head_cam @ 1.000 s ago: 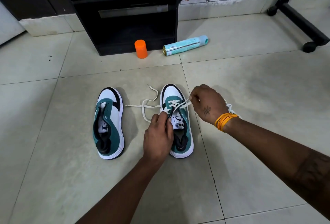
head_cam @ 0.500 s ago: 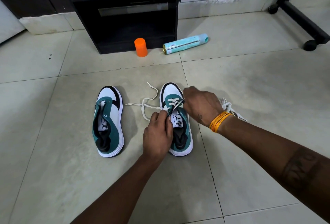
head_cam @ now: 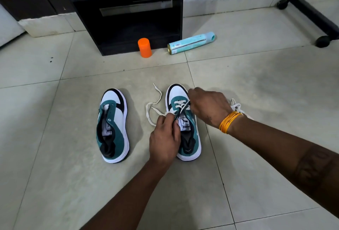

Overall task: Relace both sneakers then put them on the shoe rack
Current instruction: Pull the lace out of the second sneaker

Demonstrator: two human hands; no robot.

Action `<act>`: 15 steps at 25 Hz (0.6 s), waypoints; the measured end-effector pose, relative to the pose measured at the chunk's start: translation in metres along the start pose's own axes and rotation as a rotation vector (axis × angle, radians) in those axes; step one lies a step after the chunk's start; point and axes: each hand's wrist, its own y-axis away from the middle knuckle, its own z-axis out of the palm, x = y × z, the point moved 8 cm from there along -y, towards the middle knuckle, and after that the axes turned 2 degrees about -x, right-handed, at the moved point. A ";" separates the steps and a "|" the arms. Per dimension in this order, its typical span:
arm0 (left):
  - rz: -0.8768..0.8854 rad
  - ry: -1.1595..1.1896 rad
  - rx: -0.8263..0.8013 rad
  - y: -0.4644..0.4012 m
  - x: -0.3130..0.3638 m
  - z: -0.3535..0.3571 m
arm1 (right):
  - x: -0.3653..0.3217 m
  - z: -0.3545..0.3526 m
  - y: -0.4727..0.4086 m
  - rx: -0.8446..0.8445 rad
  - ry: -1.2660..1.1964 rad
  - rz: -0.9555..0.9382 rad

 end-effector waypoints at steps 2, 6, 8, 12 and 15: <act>-0.001 -0.007 0.000 0.000 0.000 0.001 | 0.038 0.002 0.007 0.027 -0.102 0.262; 0.005 -0.011 0.007 0.000 -0.001 0.001 | 0.008 -0.006 0.010 0.062 -0.142 0.018; 0.000 -0.016 0.002 -0.001 -0.001 0.003 | -0.023 -0.003 0.009 0.026 -0.011 -0.197; -0.006 -0.021 -0.005 0.000 0.000 0.002 | -0.029 0.002 0.007 -0.004 0.023 -0.208; -0.006 -0.029 -0.003 0.000 -0.001 0.002 | -0.035 0.002 0.005 -0.010 0.057 -0.271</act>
